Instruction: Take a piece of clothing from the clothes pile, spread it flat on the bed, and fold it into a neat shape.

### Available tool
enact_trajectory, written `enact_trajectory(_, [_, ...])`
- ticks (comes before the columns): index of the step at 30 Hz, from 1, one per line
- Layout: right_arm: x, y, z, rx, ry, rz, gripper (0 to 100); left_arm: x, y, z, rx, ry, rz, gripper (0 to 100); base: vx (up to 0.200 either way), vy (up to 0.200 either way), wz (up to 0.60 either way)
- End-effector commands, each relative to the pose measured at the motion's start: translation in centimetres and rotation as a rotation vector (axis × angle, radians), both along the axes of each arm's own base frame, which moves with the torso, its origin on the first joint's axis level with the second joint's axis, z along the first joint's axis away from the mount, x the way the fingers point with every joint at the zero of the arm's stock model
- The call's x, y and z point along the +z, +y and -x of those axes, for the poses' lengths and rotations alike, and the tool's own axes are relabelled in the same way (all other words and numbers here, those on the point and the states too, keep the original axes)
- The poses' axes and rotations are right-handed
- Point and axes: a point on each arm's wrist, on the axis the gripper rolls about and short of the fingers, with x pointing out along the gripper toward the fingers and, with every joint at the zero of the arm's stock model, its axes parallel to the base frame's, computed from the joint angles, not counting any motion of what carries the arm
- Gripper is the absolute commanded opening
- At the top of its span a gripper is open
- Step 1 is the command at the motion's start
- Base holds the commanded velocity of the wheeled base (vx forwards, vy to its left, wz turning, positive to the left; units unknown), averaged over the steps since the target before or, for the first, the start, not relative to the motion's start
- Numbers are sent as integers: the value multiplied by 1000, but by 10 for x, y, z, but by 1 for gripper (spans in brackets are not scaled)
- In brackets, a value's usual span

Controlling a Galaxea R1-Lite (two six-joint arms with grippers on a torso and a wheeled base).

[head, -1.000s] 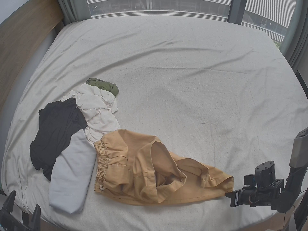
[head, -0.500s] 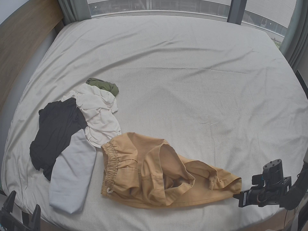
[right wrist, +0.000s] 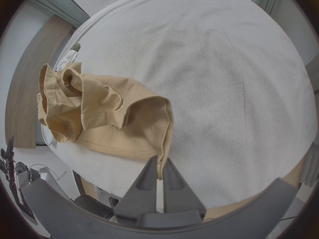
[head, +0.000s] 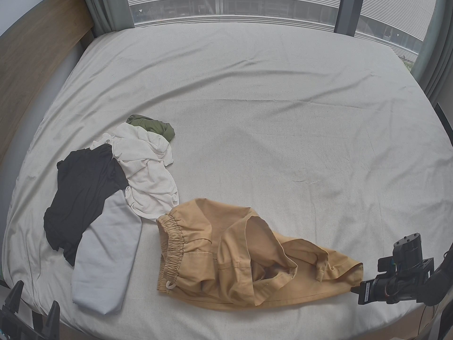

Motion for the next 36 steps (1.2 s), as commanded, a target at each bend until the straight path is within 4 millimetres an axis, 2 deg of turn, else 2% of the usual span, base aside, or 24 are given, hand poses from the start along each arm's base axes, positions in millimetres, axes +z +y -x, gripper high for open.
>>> enact_trajectory(1, [-2, -3, 5, -9, 25, 6, 0, -5, 0, 0, 0, 1, 0, 100, 0, 0, 0])
enact_trajectory(10, [-2, -4, 5, -14, 28, 6, 0, -5, 0, 0, 0, 1, 0, 100, 0, 0, 0])
enact_trajectory(11, [-3, -4, 5, -14, 29, 7, 100, -5, 0, 0, 0, 1, 0, 100, 0, 0, 0])
enact_trajectory(16, [-1, -3, 5, -20, 16, -2, 100, -5, 0, 0, 0, 1, 0, 100, 0, 0, 0])
enact_trajectory(19, [9, -3, 5, -15, -47, -21, 100, -5, 0, 0, 0, 1, 0, 100, 0, 0, 0])
enact_trajectory(20, [22, -1, 7, 6, -138, -55, 100, -5, 0, 0, 0, 1, 0, 100, 0, 0, 0])
enact_trajectory(25, [59, 16, 23, 160, -369, -165, 100, -5, 0, 0, -1, 1, 0, 100, 0, 0, 0])
enact_trajectory(29, [78, 29, 32, 265, -469, -230, 100, -5, 0, 0, 0, 1, 0, 100, 0, 0, 0])
enact_trajectory(32, [84, 35, 35, 314, -500, -260, 100, -5, 0, 0, 0, 1, 0, 100, 0, 0, 0])
enact_trajectory(33, [94, 42, 38, 398, -542, -311, 100, -5, 0, 0, 3, -2, 0, 100, 0, 0, 0])
enact_trajectory(34, [94, 42, 38, 398, -542, -311, 100, -5, 0, 0, 3, -2, 0, 100, 0, 0, 0])
enact_trajectory(36, [109, 49, 32, 485, -588, -388, 100, -5, 0, 0, 3, -2, 3, 100, 0, 0, 0])
